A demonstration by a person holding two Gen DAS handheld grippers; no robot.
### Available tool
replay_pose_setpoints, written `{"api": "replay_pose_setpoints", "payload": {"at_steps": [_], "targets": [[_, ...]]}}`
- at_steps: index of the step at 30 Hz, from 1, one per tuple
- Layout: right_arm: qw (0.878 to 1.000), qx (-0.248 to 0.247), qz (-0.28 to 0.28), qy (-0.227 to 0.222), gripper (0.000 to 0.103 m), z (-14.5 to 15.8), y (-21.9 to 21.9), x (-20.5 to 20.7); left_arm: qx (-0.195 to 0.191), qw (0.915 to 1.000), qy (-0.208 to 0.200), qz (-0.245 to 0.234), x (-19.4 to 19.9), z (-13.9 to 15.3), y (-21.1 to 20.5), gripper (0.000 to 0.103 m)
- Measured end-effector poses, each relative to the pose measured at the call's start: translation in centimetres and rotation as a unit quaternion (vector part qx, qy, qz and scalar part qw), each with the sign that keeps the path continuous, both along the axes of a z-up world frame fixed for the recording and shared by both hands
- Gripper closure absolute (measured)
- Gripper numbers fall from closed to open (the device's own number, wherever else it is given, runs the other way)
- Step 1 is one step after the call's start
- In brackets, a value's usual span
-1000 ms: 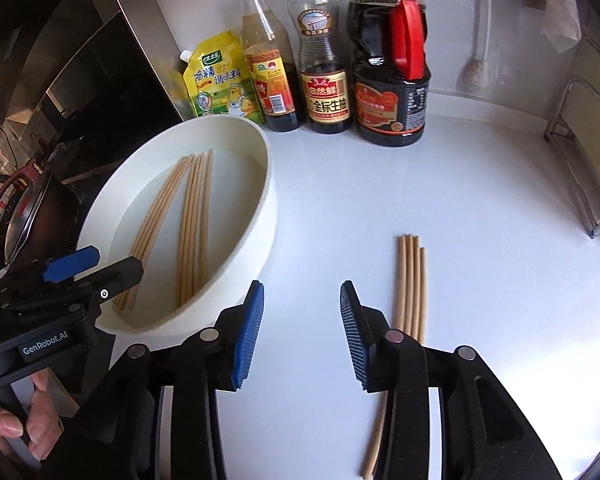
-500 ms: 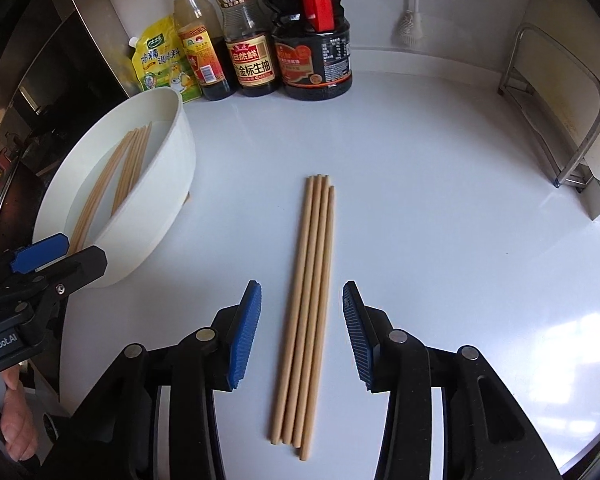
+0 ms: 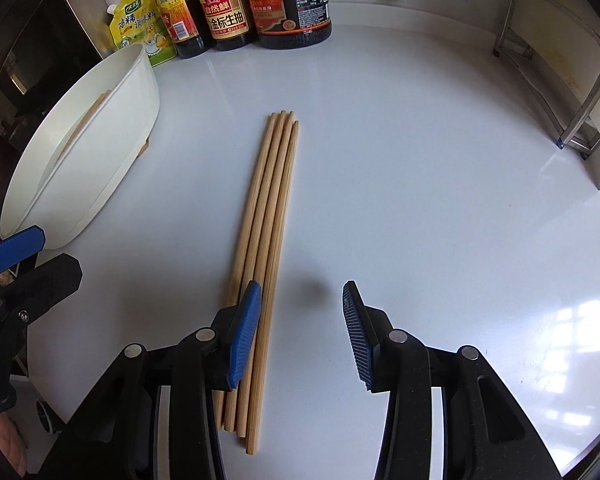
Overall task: Organize utensils
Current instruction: 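Withdraw both open tools from the basin toward the chopstick pile, then position both open tools over the chopstick pile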
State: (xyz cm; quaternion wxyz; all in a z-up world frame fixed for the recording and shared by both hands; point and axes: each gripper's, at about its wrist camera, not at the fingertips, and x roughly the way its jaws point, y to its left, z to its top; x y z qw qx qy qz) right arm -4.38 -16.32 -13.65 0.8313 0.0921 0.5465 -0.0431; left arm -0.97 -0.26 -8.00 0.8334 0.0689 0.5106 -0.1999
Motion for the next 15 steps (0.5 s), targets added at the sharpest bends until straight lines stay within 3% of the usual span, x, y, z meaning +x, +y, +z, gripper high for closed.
{"api": "replay_pose_setpoints", "payload": {"at_steps": [15], "targets": [[1.000,-0.013,0.028,-0.007,0.062,-0.6,1.1,-0.6,-0.004,0.9992,0.030,0.025,-1.1,-2.6,-0.7,0.027]]}}
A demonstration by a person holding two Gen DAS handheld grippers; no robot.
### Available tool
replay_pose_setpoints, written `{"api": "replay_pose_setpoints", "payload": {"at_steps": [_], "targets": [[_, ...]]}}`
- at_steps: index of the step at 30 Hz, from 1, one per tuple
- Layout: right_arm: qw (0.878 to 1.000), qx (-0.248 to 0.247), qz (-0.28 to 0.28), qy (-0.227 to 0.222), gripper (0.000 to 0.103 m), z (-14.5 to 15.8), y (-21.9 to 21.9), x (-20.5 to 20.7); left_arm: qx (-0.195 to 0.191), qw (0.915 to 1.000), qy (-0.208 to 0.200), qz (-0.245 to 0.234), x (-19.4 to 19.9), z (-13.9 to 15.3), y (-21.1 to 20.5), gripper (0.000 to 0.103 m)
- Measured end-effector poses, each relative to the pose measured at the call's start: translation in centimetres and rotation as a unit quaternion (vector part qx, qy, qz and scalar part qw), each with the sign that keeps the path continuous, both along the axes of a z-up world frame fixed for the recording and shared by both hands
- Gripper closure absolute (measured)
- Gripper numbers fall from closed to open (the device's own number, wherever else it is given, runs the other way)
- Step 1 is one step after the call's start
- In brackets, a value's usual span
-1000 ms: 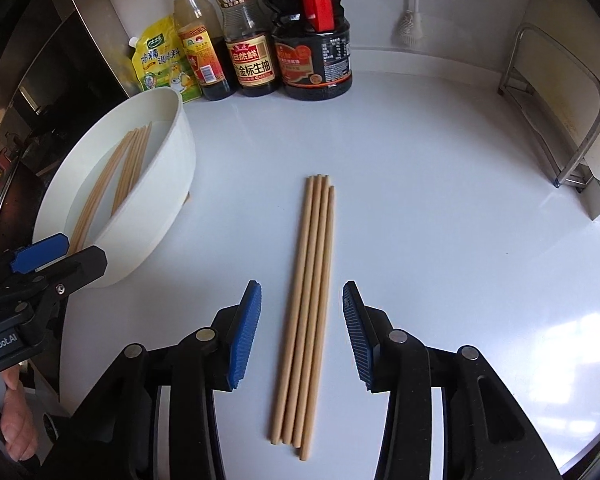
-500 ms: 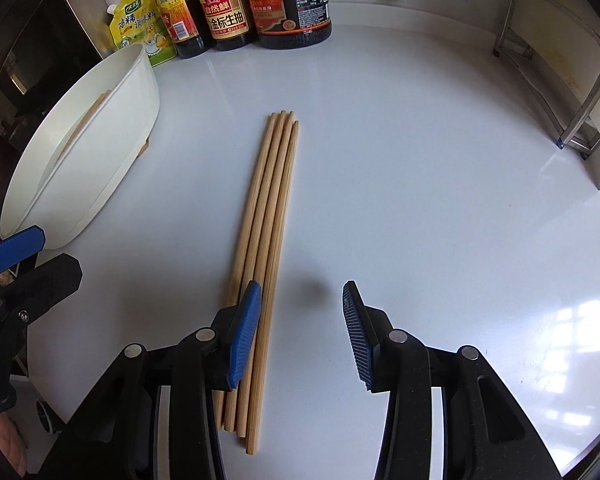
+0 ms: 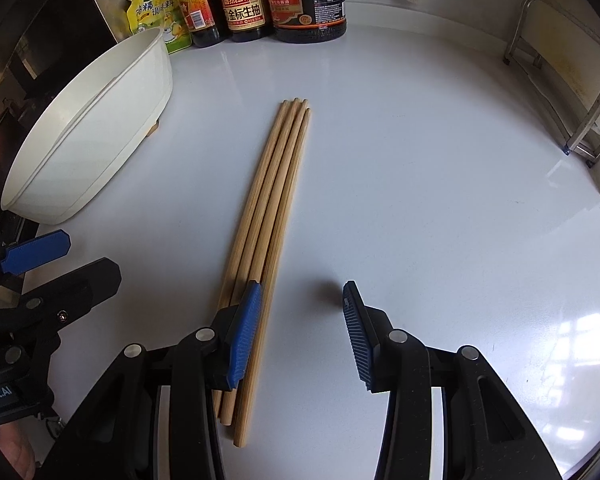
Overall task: Organize utensils
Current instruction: 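Position both open tools over the chopstick pile, then close the left tool on one chopstick while the right tool grasps another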
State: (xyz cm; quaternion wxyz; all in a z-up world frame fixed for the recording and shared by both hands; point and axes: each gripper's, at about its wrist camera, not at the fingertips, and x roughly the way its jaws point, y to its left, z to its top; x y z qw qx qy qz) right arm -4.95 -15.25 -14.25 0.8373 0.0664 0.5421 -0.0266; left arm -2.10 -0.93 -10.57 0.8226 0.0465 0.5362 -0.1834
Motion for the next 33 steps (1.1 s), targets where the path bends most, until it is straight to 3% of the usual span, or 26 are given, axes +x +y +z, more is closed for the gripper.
{"api": "replay_pose_setpoints", "payload": {"at_steps": [11,21,33], "targets": [[1.000,-0.008,-0.001,-0.008,0.062,0.2,-0.8,-0.3,0.002,1.0000,0.007,-0.005,-0.1,-1.3,-1.4,0.027],[1.000,-0.010,-0.026,-0.010,0.062,0.1,-4.4,-1.0,-0.002,0.9999,0.006,-0.015,0.8,-2.5,-4.1,0.027],[1.000,-0.005,-0.017,-0.018,0.062,0.3,-4.9,-2.2,0.019,0.9998,0.002,-0.005,0.4,-3.8,-5.2,0.027]]}}
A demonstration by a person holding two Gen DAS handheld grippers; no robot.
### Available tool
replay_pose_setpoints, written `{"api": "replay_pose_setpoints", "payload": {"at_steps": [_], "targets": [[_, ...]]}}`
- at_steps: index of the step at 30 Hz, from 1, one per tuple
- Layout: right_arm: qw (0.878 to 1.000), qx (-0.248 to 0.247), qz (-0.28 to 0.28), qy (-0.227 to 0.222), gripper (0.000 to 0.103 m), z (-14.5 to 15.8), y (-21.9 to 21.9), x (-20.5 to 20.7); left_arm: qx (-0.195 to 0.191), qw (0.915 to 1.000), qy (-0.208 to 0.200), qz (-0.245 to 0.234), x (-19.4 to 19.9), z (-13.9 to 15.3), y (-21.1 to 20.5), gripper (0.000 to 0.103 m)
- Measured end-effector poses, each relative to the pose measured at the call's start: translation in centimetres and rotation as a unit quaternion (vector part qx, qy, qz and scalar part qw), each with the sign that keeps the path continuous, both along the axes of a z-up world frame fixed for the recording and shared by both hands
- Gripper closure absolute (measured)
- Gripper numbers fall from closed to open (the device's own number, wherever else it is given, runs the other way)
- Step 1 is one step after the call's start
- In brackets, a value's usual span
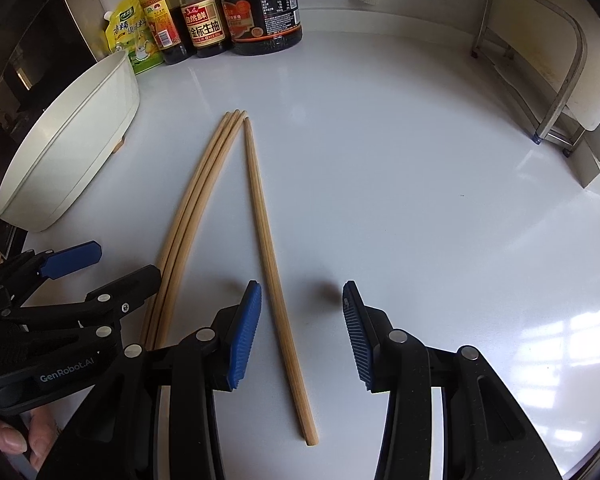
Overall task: Organize utensils
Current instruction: 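Close the left tool on one chopstick while the right tool grasps another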
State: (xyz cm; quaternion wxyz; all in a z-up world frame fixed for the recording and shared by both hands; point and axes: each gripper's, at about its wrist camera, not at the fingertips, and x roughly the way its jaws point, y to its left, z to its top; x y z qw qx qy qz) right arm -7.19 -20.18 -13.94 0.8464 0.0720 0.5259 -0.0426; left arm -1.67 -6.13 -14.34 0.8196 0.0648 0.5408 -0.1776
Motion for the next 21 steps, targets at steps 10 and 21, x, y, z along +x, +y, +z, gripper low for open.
{"api": "replay_pose_setpoints", "payload": {"at_steps": [10,21], "targets": [[1.000,-0.006,0.004,-0.008,0.062,-0.2,0.0,0.9,0.031,0.9994,-0.015,0.002,0.6,-0.4,-1.0,0.028],[0.998,-0.043,0.030,-0.023,0.072,-0.6,1.1,1.4,0.024,0.9993,-0.025,-0.015,1.3,-0.2,-1.9,0.062]]}}
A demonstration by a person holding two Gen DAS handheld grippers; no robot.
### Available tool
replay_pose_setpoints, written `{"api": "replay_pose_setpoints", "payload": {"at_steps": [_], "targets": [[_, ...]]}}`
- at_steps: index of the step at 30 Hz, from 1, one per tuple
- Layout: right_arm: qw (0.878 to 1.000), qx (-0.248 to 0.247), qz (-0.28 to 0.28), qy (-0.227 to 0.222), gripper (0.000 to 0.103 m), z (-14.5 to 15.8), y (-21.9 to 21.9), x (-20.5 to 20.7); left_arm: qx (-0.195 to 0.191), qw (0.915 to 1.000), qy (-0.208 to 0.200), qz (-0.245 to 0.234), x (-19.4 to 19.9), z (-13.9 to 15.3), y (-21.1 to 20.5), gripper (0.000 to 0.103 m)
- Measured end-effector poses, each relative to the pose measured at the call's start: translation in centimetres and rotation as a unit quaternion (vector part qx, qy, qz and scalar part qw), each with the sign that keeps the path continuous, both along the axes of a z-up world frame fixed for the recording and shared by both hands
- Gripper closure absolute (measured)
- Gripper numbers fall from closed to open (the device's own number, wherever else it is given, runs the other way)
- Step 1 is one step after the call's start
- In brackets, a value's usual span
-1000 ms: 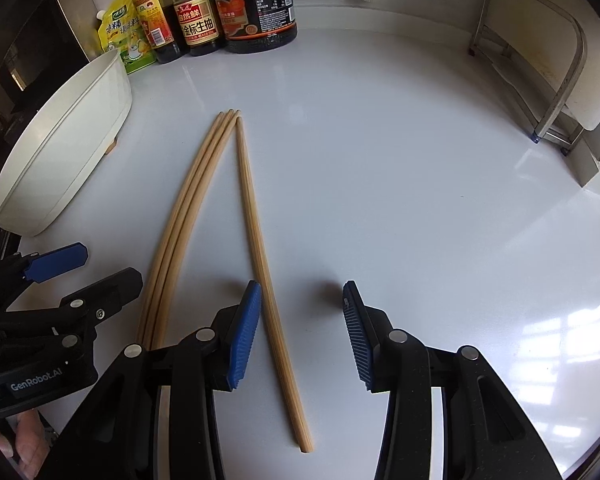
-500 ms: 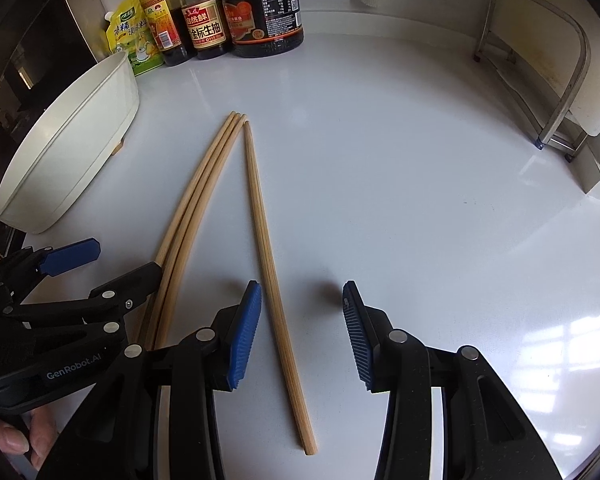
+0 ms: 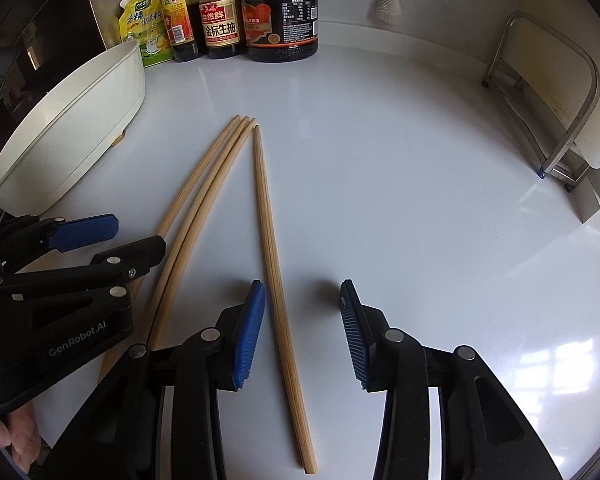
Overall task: Organize utensils
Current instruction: 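Close the left tool on one chopstick while the right tool grasps another, then lift and carry both held chopsticks over the white water basin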
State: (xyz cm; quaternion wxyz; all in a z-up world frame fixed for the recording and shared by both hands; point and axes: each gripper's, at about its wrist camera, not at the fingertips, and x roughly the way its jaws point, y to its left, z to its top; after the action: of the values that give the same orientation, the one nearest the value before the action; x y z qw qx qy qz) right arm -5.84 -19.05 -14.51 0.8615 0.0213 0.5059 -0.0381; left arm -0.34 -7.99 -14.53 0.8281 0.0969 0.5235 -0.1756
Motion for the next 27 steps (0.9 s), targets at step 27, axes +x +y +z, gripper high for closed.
{"api": "replay_pose_setpoints", "payload": {"at_steps": [27], "targets": [[0.991,0.112,0.004,-0.076,0.097,11.3,4.1,4.4,-0.065,0.9970,-0.043,0.000,3.1,11.9,8.2,0.095]]}}
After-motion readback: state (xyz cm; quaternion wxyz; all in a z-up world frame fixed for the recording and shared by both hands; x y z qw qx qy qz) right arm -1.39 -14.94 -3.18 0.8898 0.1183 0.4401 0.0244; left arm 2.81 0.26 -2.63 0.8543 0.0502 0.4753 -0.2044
